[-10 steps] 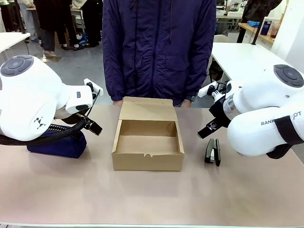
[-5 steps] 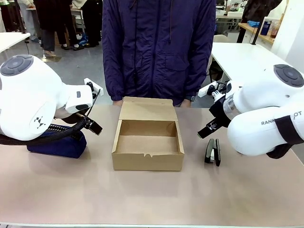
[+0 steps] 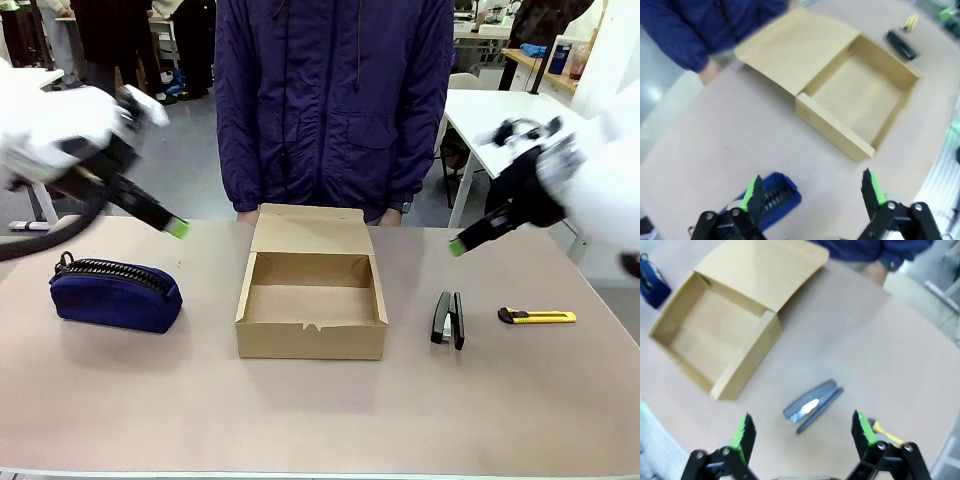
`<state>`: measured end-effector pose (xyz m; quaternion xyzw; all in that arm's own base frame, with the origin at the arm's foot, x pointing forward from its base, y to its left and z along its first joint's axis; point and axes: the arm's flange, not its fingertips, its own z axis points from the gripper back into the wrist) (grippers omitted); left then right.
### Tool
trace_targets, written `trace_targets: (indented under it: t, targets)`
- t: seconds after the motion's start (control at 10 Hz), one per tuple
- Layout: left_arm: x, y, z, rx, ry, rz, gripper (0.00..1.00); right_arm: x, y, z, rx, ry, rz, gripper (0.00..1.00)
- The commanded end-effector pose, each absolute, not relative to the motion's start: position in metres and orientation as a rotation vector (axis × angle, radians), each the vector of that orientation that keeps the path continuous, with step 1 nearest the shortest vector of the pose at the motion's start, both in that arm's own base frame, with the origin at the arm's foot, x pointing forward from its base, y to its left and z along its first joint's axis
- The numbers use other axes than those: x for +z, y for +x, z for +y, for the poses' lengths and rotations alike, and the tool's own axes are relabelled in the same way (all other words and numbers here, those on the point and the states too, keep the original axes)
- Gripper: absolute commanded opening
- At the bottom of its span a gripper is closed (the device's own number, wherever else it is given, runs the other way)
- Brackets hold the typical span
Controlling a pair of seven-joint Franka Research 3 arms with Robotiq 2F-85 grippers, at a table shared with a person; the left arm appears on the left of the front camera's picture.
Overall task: Pack the item into the box.
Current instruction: Pick up the item indicated by the person and place it inside the Mailer Box.
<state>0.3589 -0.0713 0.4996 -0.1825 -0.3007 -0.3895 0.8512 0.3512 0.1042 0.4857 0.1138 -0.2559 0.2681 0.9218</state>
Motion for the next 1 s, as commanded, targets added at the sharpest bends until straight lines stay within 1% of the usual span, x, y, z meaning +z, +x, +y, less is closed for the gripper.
trace_targets:
  t: [0.0,0.2,0.3,0.4,0.5,0.6,0.7,0.8,0.9]
  targets:
    - [0.472,0.309,0.026,-0.775,-0.570,-0.585,1.00,0.480,0.287,0.037,0.524,0.413,-0.468,1.00]
    - [0.452,0.313,0.112,-0.708,-0.812,-0.586,1.00,0.472,0.260,-0.020,0.440,0.608,-0.484,1.00]
    - [0.432,0.318,0.159,-0.609,-0.938,-0.597,1.00,0.458,0.253,-0.063,0.352,0.742,-0.520,1.00]
    - [0.413,0.318,0.193,-0.509,-1.062,-0.644,1.00,0.441,0.253,-0.102,0.261,0.865,-0.540,1.00]
    - [0.396,0.315,0.216,-0.394,-1.237,-0.761,1.00,0.419,0.261,-0.140,0.148,0.961,-0.521,1.00]
    - [0.383,0.311,0.220,-0.295,-1.345,-0.846,1.00,0.394,0.275,-0.171,0.054,1.044,-0.469,1.00]
    - [0.377,0.308,0.208,-0.272,-1.399,-0.897,1.00,0.375,0.286,-0.195,0.010,1.171,-0.463,1.00]
    - [0.377,0.311,0.191,-0.273,-1.408,-0.875,1.00,0.362,0.291,-0.212,-0.028,1.290,-0.496,1.00]
    - [0.378,0.315,0.179,-0.297,-1.402,-0.845,1.00,0.357,0.294,-0.217,-0.048,1.324,-0.500,1.00]
